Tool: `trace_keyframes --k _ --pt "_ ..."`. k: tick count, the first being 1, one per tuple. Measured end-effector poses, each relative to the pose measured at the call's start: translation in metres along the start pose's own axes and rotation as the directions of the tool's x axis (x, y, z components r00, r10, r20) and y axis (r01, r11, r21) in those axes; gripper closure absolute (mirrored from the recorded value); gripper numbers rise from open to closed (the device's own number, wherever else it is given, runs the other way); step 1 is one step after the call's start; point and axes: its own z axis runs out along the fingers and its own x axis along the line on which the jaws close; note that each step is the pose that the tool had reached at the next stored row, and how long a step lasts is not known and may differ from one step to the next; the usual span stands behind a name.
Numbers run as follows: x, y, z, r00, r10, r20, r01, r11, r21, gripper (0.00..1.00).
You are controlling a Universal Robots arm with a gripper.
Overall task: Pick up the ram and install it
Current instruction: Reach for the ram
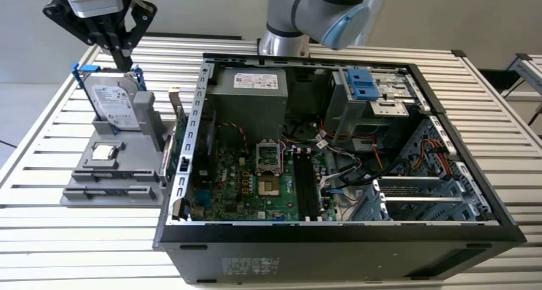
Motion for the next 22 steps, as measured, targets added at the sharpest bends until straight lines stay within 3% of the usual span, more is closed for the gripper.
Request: trace_keyframes --k 22 --pt "0.0332 -0.0014 -0.0006 0.9999 -0.011 -0.0005 0.011 0.9999 -0.0014 1.0"
